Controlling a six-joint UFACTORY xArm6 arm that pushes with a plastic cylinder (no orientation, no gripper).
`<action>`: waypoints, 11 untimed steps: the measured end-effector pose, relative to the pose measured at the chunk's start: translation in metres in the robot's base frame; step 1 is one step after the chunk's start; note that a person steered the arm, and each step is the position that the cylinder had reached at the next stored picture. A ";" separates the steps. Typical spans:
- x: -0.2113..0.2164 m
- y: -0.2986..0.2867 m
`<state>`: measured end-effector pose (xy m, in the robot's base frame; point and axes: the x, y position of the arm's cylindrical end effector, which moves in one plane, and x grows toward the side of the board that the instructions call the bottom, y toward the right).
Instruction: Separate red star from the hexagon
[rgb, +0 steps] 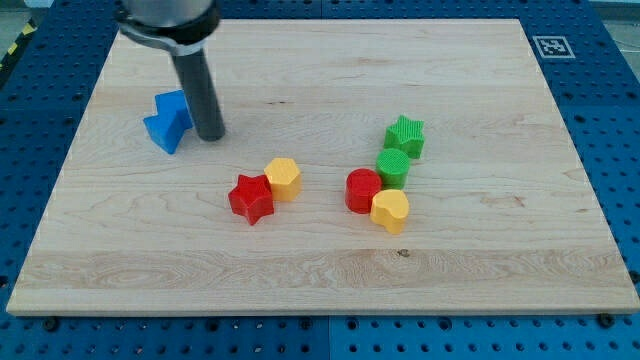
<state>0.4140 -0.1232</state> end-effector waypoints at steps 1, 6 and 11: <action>-0.019 0.025; 0.017 0.052; 0.118 0.038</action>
